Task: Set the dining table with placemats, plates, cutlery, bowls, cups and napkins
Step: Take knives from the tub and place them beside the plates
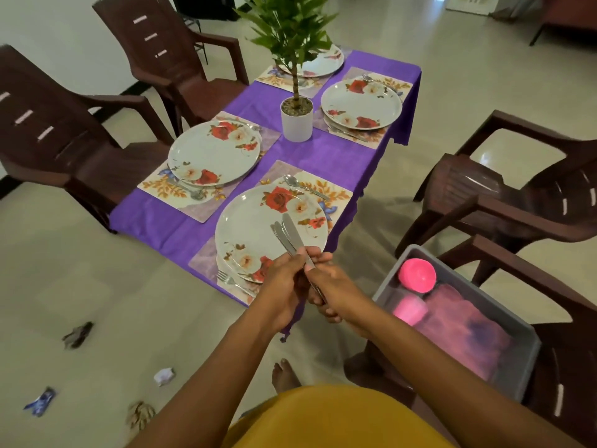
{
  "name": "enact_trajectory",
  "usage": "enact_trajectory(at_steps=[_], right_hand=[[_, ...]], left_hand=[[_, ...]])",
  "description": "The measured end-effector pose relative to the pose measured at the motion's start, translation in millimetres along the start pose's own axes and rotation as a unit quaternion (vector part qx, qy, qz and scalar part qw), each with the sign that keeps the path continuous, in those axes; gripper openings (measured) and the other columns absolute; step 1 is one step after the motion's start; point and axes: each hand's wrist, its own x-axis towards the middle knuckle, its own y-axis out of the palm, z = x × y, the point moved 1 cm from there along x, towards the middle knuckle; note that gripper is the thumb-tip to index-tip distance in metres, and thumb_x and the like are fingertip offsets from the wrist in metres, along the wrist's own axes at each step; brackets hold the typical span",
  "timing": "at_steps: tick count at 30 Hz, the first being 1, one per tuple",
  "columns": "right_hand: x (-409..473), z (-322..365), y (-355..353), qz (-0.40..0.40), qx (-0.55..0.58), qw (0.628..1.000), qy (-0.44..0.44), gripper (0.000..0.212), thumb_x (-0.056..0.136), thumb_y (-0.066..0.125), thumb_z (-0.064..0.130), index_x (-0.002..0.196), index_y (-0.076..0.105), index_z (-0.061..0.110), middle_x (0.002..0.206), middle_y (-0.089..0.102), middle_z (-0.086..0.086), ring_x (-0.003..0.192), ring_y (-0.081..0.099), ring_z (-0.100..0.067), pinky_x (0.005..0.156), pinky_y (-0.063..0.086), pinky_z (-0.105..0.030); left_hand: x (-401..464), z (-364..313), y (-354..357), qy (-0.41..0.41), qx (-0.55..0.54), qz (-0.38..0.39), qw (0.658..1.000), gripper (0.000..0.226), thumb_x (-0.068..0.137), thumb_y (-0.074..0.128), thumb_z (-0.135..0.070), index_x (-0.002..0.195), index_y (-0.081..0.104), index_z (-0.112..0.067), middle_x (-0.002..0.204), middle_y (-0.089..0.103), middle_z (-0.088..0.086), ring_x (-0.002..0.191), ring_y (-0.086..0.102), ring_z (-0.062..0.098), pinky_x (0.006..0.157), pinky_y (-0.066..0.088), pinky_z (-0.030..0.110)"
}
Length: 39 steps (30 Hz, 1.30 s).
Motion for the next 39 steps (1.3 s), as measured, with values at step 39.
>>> enact_trajectory(at_steps=[39], right_hand=[[285, 87, -131, -0.059, -0.102, 0.990, 0.079, 0.026, 0.082, 0.074, -0.003, 0.093, 0.077, 0.020, 0.096, 0.077, -0.010, 0.077, 0.071, -0.021, 0.073, 0.062, -0.043]], left_hand=[[174, -37, -69, -0.032, 0.367, -0.386, 0.845, 0.018, 0.088, 0.076, -0.044, 0.088, 0.068, -0.028, 0.085, 0.071, -0.009, 0.081, 0.069, 0.018, 0.065, 0.050, 0.030]])
